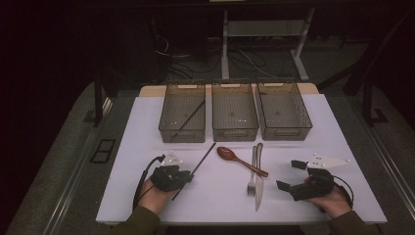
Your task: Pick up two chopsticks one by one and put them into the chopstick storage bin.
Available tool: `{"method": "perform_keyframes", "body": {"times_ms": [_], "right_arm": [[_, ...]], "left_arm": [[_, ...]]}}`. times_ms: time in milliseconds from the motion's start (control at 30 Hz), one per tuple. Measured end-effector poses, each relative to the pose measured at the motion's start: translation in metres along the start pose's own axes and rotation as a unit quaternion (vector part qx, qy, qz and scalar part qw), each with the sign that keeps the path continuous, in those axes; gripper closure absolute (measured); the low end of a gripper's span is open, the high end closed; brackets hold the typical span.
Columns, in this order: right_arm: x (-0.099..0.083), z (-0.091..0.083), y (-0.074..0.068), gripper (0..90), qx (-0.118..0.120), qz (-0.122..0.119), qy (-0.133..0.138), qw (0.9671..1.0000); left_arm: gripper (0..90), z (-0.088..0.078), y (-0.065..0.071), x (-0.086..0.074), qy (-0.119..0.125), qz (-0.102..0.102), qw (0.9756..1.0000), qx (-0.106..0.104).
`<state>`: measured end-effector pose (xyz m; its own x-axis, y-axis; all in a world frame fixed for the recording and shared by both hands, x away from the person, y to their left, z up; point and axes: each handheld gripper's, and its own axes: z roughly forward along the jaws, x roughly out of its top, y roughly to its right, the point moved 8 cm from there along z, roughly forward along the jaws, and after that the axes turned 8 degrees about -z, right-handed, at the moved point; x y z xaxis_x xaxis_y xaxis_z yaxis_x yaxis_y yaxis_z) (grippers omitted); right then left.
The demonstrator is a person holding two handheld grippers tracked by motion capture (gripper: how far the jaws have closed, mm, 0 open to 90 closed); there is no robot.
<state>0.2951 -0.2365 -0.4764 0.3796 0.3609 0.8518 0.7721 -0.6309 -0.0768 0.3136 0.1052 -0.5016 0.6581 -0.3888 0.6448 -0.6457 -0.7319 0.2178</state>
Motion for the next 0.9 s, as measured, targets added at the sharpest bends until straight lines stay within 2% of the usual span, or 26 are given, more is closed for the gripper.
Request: {"method": "perform_keyframes", "body": {"times_ms": [167, 267, 533, 633, 900], "right_arm": [[0.000, 0.001, 0.000, 0.9, 0.000, -0.001, -0.001, 1.0000], [0.000, 0.001, 0.000, 0.9, 0.000, -0.004, -0.002, 1.0000], [0.000, 0.000, 0.000, 0.9, 0.001, -0.001, -0.002, 1.0000], [0.000, 0.000, 0.000, 0.9, 0.000, 0.000, -0.001, 1.0000], [0.000, 0.000, 0.001, 0.9, 0.000, 0.000, 0.001, 1.0000]], "left_arm": [[83.3, 0.000, -0.001, 0.000, -0.003, 0.003, 0.9999, 0.011], [84.5, 0.001, -0.001, 0.000, -0.005, 0.001, 0.9999, 0.015], [85.9, -0.001, 0.000, 0.001, -0.015, 0.011, 0.9996, 0.023], [85.9, -0.004, -0.003, 0.002, -0.009, 0.013, 0.9996, 0.025], [85.9, -0.022, -0.021, 0.001, -0.006, 0.012, 0.9999, 0.006]]}}
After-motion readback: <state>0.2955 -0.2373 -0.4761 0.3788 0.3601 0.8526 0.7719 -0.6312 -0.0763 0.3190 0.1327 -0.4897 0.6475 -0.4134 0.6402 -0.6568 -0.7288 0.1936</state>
